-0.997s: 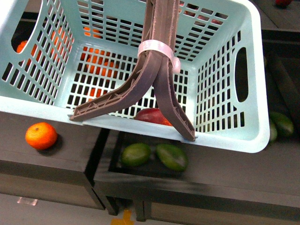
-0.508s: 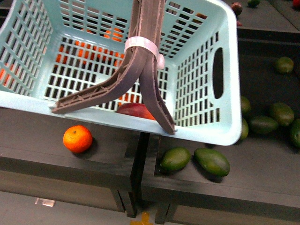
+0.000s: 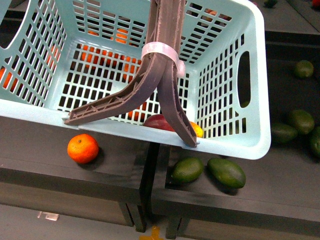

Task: Pick mango and avocado into basket

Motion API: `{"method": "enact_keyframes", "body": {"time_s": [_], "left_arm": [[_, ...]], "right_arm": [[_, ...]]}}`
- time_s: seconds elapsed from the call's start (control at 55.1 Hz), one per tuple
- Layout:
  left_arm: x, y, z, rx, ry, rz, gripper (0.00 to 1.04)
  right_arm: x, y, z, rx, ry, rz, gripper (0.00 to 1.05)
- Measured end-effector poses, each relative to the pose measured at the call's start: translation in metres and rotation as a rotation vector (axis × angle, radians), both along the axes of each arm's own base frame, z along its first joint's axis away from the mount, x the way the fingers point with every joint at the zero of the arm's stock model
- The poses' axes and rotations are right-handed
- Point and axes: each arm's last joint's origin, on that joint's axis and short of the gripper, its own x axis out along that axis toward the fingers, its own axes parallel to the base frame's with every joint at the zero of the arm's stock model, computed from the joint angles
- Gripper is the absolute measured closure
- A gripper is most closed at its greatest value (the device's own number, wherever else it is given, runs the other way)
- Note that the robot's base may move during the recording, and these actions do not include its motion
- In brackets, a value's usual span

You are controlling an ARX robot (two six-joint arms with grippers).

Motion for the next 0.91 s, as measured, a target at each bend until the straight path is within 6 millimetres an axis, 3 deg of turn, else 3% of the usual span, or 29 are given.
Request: {"method": "enact_keyframes", "body": {"time_s": [0.091,0.199,0.399,0.617,0.78,0.907], "left_arm": [[0.0,0.001,0.0,0.002,-0.001,0.005,0.93],[0.0,0.0,0.0,-0.002,0.001,-0.003,0.93],[-0.001,-0.001,0.0,-0.006,0.004,-0.013,0.93],[-0.001,-0.001,0.0,-0.004,0.002,-0.011,0.93],[0.0,0.0,0.0,-0.003,0.001,-0.006,0.93],[0.0,-0.001,0.0,-0.004,0.002,-0.009,0.93]], "right_arm": [[0.0,0.0,0.0,0.0,0.0,-0.003,0.08],[0.004,-0.002,-0.001,0.04,0.017,-0.141,0.08],[0.031,-0.009,0.01,0.077,0.094,-0.163,0.08],[0.093,-0.018,0.019,0.086,0.221,-0.157,0.08],[0.166,-0.034,-0.009,0.086,0.4,-0.146,0.08],[0.195,-0.037,-0.04,0.056,0.498,-0.121,0.08]]}}
